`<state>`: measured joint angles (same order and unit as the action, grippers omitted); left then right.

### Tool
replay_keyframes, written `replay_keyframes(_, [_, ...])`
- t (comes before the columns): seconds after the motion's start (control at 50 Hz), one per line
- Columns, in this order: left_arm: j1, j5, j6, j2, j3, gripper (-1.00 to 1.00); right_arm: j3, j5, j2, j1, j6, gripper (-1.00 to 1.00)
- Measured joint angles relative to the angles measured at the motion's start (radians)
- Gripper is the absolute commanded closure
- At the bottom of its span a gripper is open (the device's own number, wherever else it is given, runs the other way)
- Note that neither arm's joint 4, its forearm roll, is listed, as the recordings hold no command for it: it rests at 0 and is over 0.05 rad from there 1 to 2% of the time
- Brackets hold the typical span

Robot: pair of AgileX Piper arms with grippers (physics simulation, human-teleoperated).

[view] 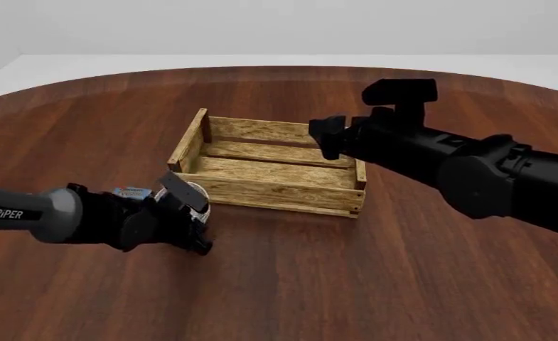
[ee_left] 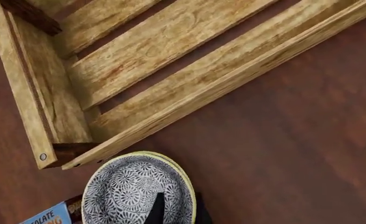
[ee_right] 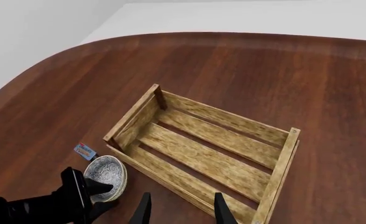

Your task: Stack the right bowl on the left bowl and place them in the tray.

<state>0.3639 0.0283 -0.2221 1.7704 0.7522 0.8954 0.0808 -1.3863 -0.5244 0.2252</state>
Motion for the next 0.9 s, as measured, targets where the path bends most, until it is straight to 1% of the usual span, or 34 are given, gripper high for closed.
replay_keyframes(0.28, [0.009,0.006,0.011,-0.004,0.011,1.00,0.004,0.002,-0.010,0.001,0.000,-1.00])
replay_keyframes(0.42, [0.012,0.003,0.018,-0.019,-0.004,1.00,0.005,0.002,-0.012,0.002,-0.001,-1.00])
replay_keyframes(0.9, [0.062,-0.080,0.048,-0.204,-0.102,1.00,0.002,0.002,-0.010,0.000,0.000,-1.00])
